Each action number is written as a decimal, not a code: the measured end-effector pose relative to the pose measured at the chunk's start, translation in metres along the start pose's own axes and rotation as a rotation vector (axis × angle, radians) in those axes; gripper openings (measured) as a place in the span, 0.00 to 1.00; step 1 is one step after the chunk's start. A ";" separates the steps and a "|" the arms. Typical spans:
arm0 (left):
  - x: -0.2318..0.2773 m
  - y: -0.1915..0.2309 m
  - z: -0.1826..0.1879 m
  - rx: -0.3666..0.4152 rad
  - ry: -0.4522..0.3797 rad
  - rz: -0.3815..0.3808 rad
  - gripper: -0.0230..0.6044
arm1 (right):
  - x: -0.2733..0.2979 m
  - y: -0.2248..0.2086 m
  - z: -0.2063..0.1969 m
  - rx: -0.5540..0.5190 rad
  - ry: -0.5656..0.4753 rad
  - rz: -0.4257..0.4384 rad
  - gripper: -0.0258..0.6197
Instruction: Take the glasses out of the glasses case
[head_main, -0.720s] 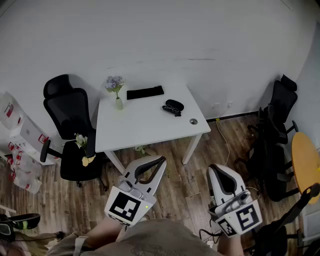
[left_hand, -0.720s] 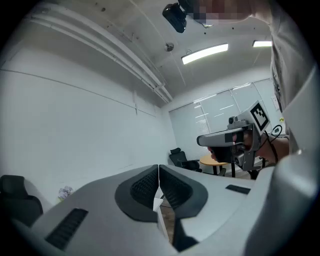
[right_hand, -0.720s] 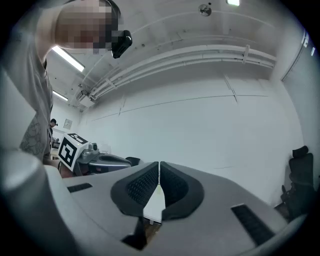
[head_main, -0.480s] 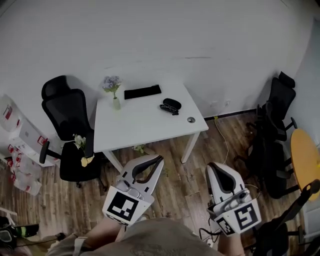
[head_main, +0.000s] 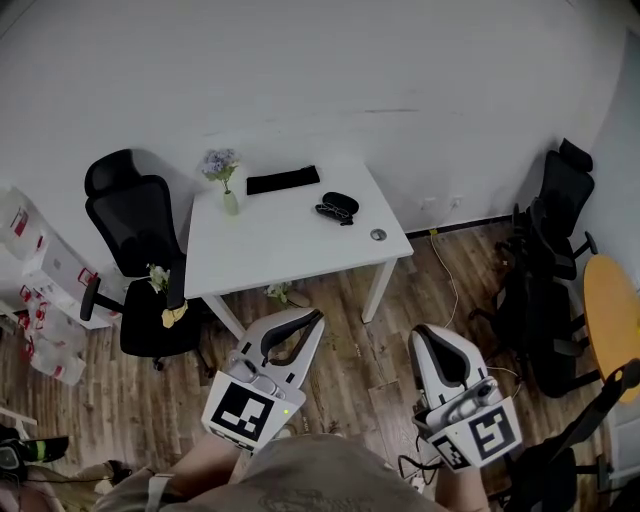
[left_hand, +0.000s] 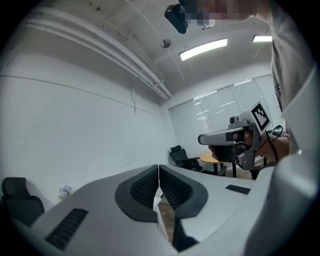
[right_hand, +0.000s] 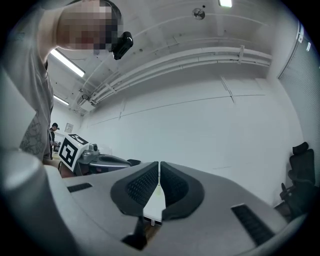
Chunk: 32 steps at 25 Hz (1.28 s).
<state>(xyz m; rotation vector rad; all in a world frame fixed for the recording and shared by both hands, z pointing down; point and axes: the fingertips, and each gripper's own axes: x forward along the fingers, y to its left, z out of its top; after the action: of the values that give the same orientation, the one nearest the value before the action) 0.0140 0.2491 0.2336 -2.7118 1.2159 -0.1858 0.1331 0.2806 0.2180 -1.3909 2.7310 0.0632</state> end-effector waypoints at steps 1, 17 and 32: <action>0.001 -0.003 0.000 0.001 0.002 0.005 0.07 | -0.003 -0.002 -0.001 0.003 -0.002 0.004 0.10; 0.021 -0.001 -0.012 0.016 0.042 0.067 0.07 | -0.004 -0.038 -0.013 0.062 -0.052 0.037 0.30; 0.102 0.100 -0.058 -0.034 0.045 0.072 0.07 | 0.113 -0.086 -0.065 0.029 0.072 0.042 0.34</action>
<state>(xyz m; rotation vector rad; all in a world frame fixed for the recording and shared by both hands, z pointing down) -0.0013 0.1014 0.2750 -2.7012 1.3385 -0.2197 0.1331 0.1345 0.2728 -1.3549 2.8073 -0.0251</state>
